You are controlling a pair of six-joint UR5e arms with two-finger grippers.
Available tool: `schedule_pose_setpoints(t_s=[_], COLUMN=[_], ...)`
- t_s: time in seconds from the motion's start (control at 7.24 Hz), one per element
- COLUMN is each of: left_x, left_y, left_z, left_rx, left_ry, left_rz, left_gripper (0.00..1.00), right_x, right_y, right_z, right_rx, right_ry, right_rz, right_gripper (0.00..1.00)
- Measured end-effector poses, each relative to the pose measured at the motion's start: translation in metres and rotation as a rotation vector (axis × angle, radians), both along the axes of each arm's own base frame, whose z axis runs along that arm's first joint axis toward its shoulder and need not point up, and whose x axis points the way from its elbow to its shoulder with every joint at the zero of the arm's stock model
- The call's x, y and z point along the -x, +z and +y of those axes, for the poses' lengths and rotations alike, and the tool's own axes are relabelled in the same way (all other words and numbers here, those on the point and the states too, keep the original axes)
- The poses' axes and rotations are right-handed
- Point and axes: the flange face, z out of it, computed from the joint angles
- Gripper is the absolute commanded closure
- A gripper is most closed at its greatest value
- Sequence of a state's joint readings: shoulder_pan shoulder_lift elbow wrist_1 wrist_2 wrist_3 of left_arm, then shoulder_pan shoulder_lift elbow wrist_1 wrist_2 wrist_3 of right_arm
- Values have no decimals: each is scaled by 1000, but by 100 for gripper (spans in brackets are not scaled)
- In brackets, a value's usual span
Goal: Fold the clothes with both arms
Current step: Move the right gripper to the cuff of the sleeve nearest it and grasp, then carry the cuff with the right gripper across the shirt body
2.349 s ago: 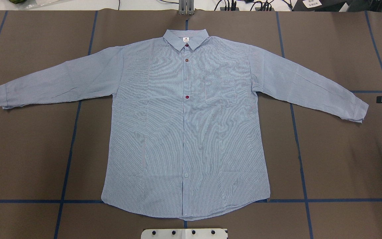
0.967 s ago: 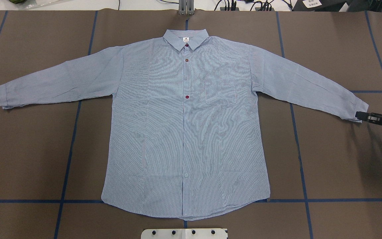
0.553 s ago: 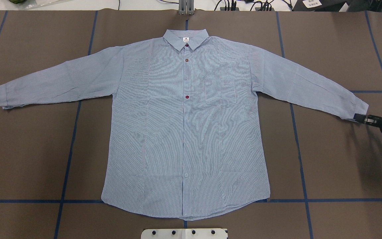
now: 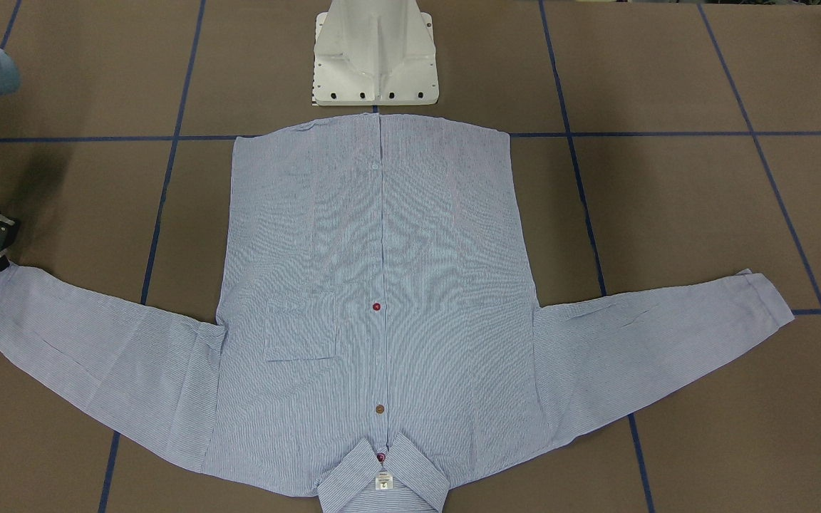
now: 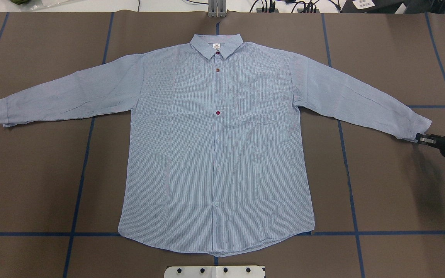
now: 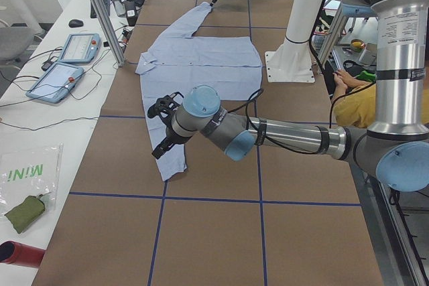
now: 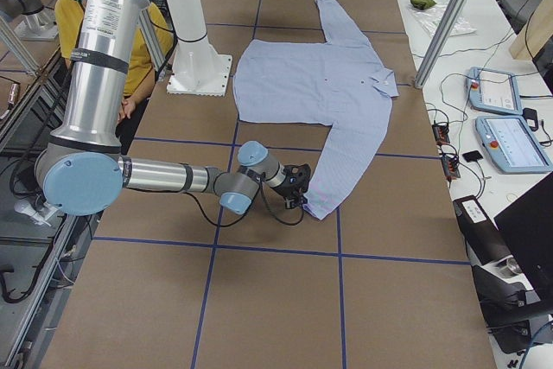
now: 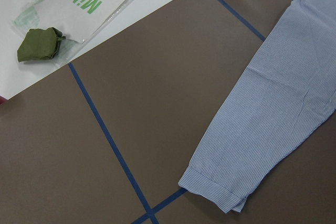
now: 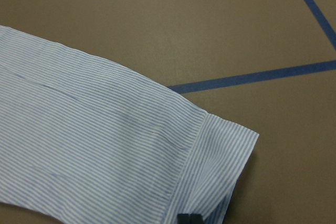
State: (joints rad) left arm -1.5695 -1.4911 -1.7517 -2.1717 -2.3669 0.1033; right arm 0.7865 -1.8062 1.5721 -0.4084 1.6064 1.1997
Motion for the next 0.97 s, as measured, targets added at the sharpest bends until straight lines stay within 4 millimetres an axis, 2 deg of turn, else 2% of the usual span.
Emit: schedule_pose_setpoints(t_s=[0.14, 0.28, 0.41, 0.55, 0.69, 0.97], left_x=[0, 0, 0, 0, 0, 1], left_y=[3, 4, 4, 3, 2, 1], left_z=[0, 0, 0, 0, 0, 1], left_rx=[-5, -8, -10, -10, -12, -14], left_ry=[-1, -1, -2, -2, -2, -2], left_rz=[0, 1, 1, 2, 3, 3], left_gripper=[0, 0, 0, 0, 0, 0], right_x=[-1, -2, 3, 19, 47, 121], right_y=[-19, -48, -88, -137, -193, -300], right_z=[-4, -12, -24, -45, -72, -120], right_rx=[-27, -70, -130, -204, -279, -396], right_ry=[3, 14, 25, 31, 31, 23], right_rz=[-24, -62, -117, -186, -263, -393], right_gripper=[100, 100, 100, 100, 100, 100])
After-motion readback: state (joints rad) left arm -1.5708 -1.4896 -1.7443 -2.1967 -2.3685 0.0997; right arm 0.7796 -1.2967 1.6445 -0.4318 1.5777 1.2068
